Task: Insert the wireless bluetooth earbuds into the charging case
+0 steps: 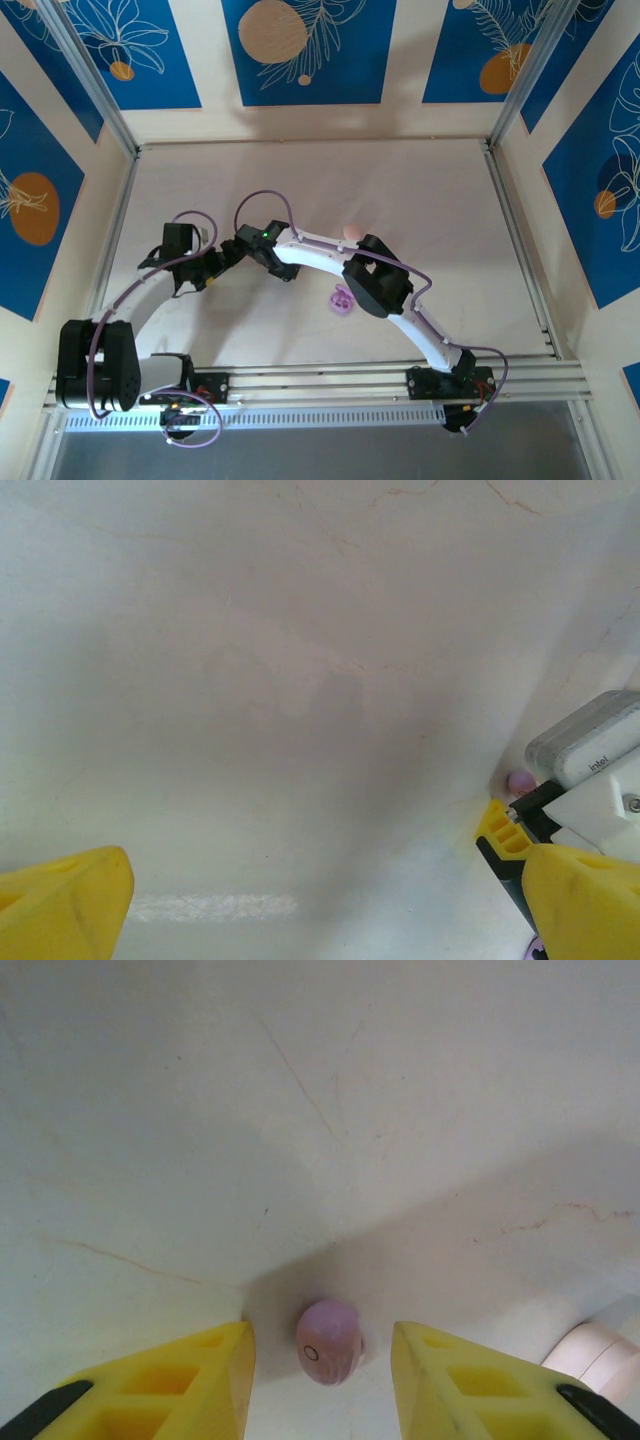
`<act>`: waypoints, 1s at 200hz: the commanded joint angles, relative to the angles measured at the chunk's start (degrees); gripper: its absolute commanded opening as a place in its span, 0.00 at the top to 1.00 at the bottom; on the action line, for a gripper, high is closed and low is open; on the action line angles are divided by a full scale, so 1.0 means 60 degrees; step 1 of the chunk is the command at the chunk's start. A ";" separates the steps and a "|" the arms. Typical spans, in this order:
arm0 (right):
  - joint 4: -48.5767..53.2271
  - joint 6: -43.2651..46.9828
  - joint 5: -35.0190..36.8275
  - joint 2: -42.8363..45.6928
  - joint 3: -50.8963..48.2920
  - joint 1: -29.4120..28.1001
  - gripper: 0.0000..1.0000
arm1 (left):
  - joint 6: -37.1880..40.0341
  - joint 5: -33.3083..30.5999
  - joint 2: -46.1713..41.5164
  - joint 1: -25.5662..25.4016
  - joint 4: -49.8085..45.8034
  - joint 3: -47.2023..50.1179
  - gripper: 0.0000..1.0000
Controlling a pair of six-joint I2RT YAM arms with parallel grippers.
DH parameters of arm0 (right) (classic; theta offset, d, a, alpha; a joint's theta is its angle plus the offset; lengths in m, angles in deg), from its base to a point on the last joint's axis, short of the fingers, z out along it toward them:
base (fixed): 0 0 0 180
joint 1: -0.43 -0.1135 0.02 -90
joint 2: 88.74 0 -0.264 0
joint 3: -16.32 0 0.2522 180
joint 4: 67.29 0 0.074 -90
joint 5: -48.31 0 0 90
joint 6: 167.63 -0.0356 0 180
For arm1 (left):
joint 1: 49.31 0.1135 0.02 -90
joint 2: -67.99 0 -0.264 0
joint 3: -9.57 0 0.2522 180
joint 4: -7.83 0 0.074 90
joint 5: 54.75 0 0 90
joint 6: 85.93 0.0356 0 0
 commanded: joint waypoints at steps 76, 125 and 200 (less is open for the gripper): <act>0.0380 -0.0115 0.0125 -0.0555 0.0622 0.0047 0.62 | 0.0291 0.0251 -0.0253 0.0072 0.0011 -0.0168 0.00; 0.0391 -0.0126 0.0088 -0.0608 0.0702 0.0059 0.64 | 0.0343 0.0272 -0.0263 0.0072 0.0017 -0.0141 0.00; 0.0629 -0.0264 0.0151 -0.0778 0.1003 0.0113 0.71 | 0.0418 0.0275 -0.0294 0.0073 0.0013 -0.0124 0.00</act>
